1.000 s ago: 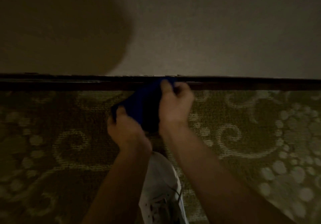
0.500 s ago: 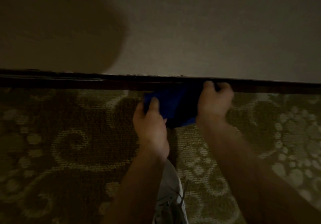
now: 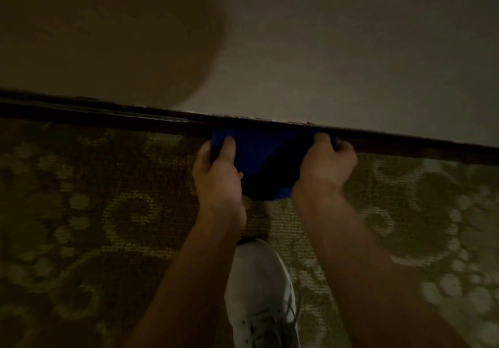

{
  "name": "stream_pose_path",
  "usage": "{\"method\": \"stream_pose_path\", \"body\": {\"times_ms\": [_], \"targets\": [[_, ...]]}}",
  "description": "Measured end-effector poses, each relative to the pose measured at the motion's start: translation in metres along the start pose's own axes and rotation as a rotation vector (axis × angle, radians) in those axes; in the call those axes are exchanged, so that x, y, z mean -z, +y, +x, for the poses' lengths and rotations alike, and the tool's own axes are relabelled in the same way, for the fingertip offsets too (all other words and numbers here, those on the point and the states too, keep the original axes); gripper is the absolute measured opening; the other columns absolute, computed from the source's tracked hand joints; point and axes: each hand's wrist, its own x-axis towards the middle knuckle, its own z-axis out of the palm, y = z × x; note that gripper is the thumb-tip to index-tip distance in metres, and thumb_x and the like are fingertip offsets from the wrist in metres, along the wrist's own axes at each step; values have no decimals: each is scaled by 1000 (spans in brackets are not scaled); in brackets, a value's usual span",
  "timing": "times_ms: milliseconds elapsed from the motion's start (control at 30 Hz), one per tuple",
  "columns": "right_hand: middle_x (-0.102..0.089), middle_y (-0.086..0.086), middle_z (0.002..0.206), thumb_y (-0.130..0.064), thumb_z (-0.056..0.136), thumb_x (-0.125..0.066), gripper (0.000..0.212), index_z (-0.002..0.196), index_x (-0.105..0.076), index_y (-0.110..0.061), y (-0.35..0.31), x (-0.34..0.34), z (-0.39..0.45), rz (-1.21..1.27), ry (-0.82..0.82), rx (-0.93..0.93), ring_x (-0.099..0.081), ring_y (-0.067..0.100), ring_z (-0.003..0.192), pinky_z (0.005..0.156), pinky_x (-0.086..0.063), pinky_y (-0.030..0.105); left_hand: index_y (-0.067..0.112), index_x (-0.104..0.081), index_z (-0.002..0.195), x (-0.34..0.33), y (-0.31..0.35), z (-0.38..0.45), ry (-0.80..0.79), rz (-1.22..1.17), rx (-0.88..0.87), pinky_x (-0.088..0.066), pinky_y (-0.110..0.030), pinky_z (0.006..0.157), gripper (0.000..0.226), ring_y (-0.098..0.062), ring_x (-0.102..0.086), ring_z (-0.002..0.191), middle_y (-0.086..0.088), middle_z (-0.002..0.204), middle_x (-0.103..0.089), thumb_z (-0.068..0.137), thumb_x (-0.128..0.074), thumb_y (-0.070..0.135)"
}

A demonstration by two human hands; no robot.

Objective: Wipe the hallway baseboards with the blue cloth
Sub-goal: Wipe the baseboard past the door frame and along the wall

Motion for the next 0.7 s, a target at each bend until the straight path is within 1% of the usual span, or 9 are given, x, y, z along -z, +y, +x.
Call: {"method": "stream_pose_path", "body": {"times_ms": [67, 133, 167, 233, 300, 367, 467, 533, 700], "targets": [[-62, 8, 105, -18, 99, -51, 23, 118, -58, -6, 7, -41, -35, -23, -44, -53, -62, 23, 96, 85, -54, 35, 35, -60, 109, 30, 21, 12, 103, -66, -80, -51, -25, 75, 16, -4, -58, 83, 12, 104, -62, 99, -56, 22], [-64, 8, 95, -17, 98, -53, 15, 106, -60, -7, 11, -57, -49, -51, -144, -48, -63, 24, 90, 83, -57, 40, 27, -48, 140, 43, 33, 21, 137, -129, -46, -54, -19, 62, 40, -4, -56, 81, 7, 120, -57, 102, -51, 19], [-63, 8, 89, -17, 96, -55, 10, 96, -60, -8, 13, -70, -64, -69, -247, -73, -63, 25, 86, 81, -58, 42, 25, -43, 145, 62, 45, 30, 184, -133, -73, -54, -18, 55, 44, -5, -56, 81, 6, 125, -56, 103, -48, 18], [-63, 9, 83, -16, 95, -60, 17, 79, -55, -12, 15, -90, -94, -78, -453, -158, -64, 26, 81, 79, -59, 47, 26, -43, 145, 101, 72, 37, 233, -168, -134, -58, -23, 53, 44, -13, -65, 91, 2, 131, -59, 102, -48, 21], [-66, 10, 87, -17, 94, -62, 21, 75, -54, -14, 17, -107, -116, -61, -593, -238, -66, 28, 86, 82, -59, 46, 27, -43, 146, 134, 89, 39, 229, -181, -148, -62, -36, 74, 47, -24, -68, 104, -3, 133, -61, 100, -52, 25], [-68, 10, 95, -19, 95, -62, 13, 83, -58, -15, 19, -109, -127, -57, -634, -266, -67, 28, 91, 84, -59, 44, 28, -42, 146, 153, 93, 35, 192, -138, -132, -57, -39, 88, 49, -24, -66, 110, -3, 132, -61, 99, -54, 26], [-69, 8, 99, -19, 96, -61, 10, 87, -60, -16, 24, -76, -134, -37, -659, -266, -66, 23, 92, 71, -55, 32, 25, -51, 132, 170, 89, 8, 108, -96, -103, -54, -32, 81, 31, -20, -64, 105, 1, 119, -64, 101, -51, 23], [-71, 9, 102, -20, 95, -62, 9, 89, -61, -13, 24, -46, -139, -65, -703, -248, -68, 24, 94, 71, -53, 33, 29, -55, 122, 179, 85, -19, 81, -53, -79, -53, -34, 81, 23, -20, -64, 103, 2, 113, -65, 101, -51, 21], [-67, 4, 80, -13, 96, -59, 24, 73, -54, -15, -9, -9, -173, -151, -892, -202, -67, 16, 71, 59, -51, 28, 26, -59, 117, 215, 86, -89, 96, -67, -61, -51, -31, 75, 19, -16, -65, 97, 3, 106, -66, 100, -51, 20]]}}
